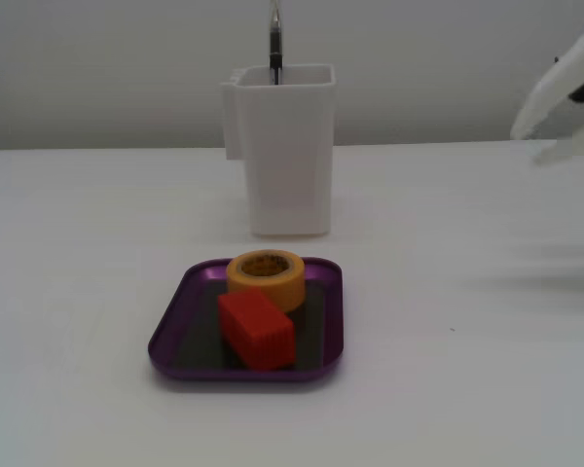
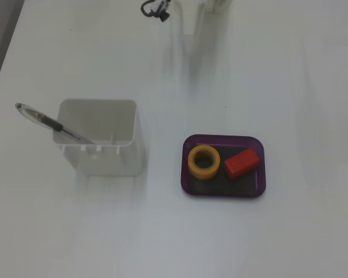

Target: Remove the cube from the box.

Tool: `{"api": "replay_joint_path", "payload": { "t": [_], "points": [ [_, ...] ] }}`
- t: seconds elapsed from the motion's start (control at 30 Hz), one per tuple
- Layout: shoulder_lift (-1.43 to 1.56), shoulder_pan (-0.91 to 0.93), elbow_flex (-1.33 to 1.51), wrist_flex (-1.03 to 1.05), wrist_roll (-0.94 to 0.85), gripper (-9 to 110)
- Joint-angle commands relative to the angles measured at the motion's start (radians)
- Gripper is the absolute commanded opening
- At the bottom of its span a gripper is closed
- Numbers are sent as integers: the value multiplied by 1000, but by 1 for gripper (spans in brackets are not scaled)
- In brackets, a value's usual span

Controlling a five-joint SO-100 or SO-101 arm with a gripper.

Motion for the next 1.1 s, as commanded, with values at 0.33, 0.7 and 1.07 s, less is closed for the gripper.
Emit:
{"api": "replay_joint_path", "payload": {
  "t": [0.33,0.7,1.07],
  "points": [
    [-351,9,-360,-9,-331,11],
    [-1183,-172,-939,132,-341,15],
    [-1730,-307,-1347,127,-334,15]
  ]
}}
